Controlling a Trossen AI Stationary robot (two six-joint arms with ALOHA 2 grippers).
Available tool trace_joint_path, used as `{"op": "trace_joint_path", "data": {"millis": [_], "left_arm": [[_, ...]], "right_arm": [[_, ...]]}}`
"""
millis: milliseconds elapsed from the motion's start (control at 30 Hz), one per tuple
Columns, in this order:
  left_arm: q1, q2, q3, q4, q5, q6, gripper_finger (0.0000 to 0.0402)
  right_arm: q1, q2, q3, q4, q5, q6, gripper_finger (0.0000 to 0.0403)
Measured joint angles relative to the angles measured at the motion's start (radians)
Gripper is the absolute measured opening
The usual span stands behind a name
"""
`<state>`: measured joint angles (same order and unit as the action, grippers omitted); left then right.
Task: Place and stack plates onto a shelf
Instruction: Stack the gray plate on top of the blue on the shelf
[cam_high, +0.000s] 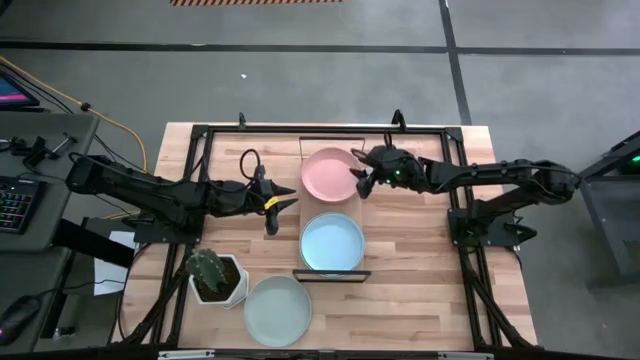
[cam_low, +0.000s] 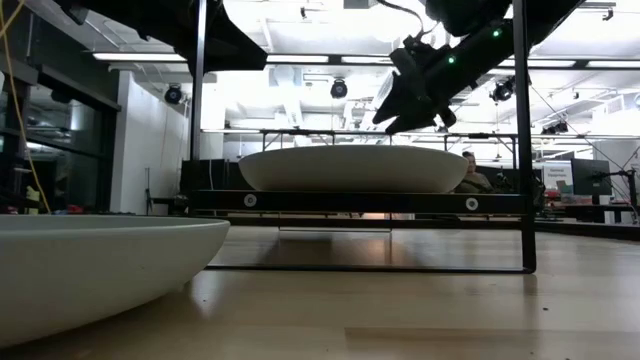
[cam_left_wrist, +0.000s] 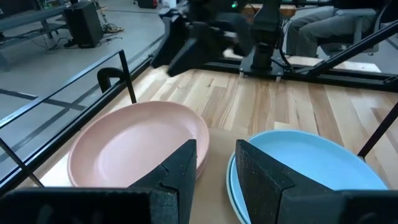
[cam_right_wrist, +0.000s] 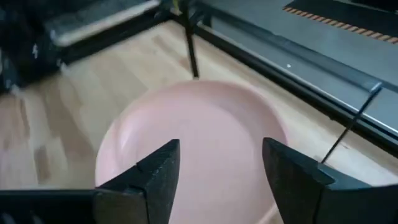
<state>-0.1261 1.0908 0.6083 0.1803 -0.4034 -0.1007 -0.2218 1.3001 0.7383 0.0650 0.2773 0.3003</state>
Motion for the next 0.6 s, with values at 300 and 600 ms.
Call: {"op": "trace_joint_path", "data": {"millis": [300,600], "left_arm": [[-0.017,0.0,0.0,-0.011,0.002,0.0,0.0104],[-0.066,0.0,0.0,-0.003,0.03,0.073,0.0104]], "right_arm": [[0.122,-0.089,0.0,-0.244,0.126,-0.045,0.0211],[0.288,-0.278,0.0,-0.485,0.35,0.024,0.0211]]}}
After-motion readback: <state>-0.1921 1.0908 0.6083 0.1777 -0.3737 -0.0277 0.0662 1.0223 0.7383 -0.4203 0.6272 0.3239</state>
